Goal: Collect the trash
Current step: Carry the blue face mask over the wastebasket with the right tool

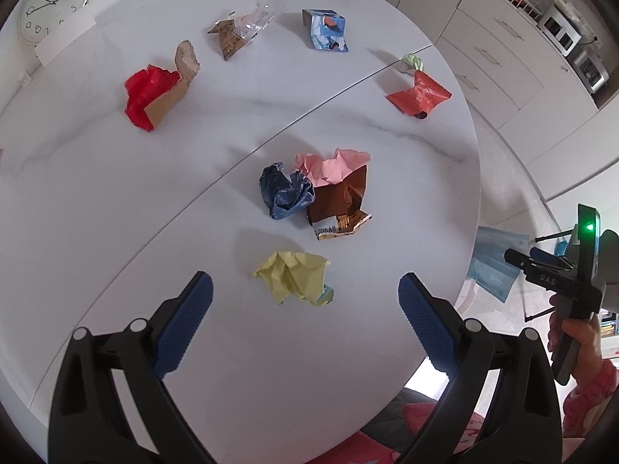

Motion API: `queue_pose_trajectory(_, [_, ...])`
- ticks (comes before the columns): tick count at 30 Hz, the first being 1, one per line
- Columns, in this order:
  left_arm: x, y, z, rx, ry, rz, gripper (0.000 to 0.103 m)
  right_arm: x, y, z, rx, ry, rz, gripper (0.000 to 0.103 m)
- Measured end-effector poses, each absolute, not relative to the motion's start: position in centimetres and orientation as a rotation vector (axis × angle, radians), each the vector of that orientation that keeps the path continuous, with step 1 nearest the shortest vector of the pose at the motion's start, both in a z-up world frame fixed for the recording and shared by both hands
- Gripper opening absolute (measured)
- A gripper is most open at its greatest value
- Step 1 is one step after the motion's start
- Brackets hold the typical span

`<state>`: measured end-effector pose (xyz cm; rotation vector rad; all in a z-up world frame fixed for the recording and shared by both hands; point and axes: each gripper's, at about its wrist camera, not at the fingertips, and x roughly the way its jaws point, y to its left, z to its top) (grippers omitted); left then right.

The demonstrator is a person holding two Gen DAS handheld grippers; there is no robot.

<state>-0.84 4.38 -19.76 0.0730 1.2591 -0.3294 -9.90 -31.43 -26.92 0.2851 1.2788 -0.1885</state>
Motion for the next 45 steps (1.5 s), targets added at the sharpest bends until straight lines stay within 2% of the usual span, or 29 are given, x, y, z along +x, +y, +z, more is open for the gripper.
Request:
queue_pose_trajectory(12, [-2.4, -2.2, -17.9, 0.143, 1.206, -0.491, 0.092, -11.6, -32.6, -25.1, 0.309, 1.223, -0.051, 0.093])
queue_pose_trajectory(14, [-2.6, -3.5, -17.9, 0.15, 1.205, -0.509, 0.092, -11.8, -32.8, -24.5, 0.309, 1.193, 0.001, 0.071])
queue_pose_trajectory(15, [-2.7, -4.3, -17.9, 0.154, 1.203, -0.519, 0.092, -11.8, -33.0, -24.4, 0.314, 1.194, 0.024, 0.049])
queue_pose_trajectory(16, [-2.9, -5.1, -18.0, 0.159, 1.202, -0.527, 0.092, -11.9, -33.3, -24.3, 0.329, 1.195, 0.05, 0.021])
queue_pose_trajectory(17, [-3.0, -5.5, -18.0, 0.161, 1.201, -0.53, 0.092, -11.9, -33.4, -24.2, 0.332, 1.193, 0.062, 0.011])
queue_pose_trajectory(18, [-3.1, -6.1, -18.0, 0.161, 1.199, -0.537, 0.092, -11.9, -33.5, -24.0, 0.318, 1.191, 0.075, 0.004])
queue_pose_trajectory(19, [-3.2, -6.7, -17.9, 0.161, 1.199, -0.54, 0.092, -12.0, -33.6, -23.8, 0.293, 1.183, 0.081, 0.003])
queue_pose_trajectory(24, [-3.7, -8.2, -18.1, 0.169, 1.2, -0.546, 0.092, -12.3, -34.1, -23.7, 0.259, 1.171, 0.1, 0.003])
queue_pose_trajectory(26, [-3.7, -8.4, -18.2, 0.169, 1.202, -0.537, 0.092, -12.3, -34.5, -23.8, 0.274, 1.186, 0.099, 0.01])
queue_pose_trajectory(27, [-3.7, -8.4, -18.1, 0.165, 1.203, -0.534, 0.092, -12.2, -34.7, -23.9, 0.283, 1.19, 0.101, 0.027])
queue_pose_trajectory(28, [-3.7, -8.4, -18.1, 0.161, 1.204, -0.529, 0.092, -12.1, -34.9, -23.9, 0.286, 1.189, 0.097, 0.049])
queue_pose_trajectory(30, [-3.5, -8.3, -18.1, 0.159, 1.203, -0.52, 0.092, -12.2, -35.0, -23.7, 0.274, 1.177, 0.076, 0.068])
queue_pose_trajectory(32, [-3.5, -8.1, -18.0, 0.158, 1.197, -0.514, 0.092, -12.1, -35.1, -23.6, 0.284, 1.172, 0.085, 0.069])
queue_pose_trajectory(34, [-3.4, -7.9, -17.9, 0.154, 1.196, -0.507, 0.092, -12.0, -35.3, -23.7, 0.304, 1.179, 0.089, 0.078])
queue_pose_trajectory(45, [-3.6, -9.1, -17.7, 0.162, 1.199, -0.59, 0.092, -12.1, -34.1, -22.3, 0.242, 1.167, 0.142, 0.081])
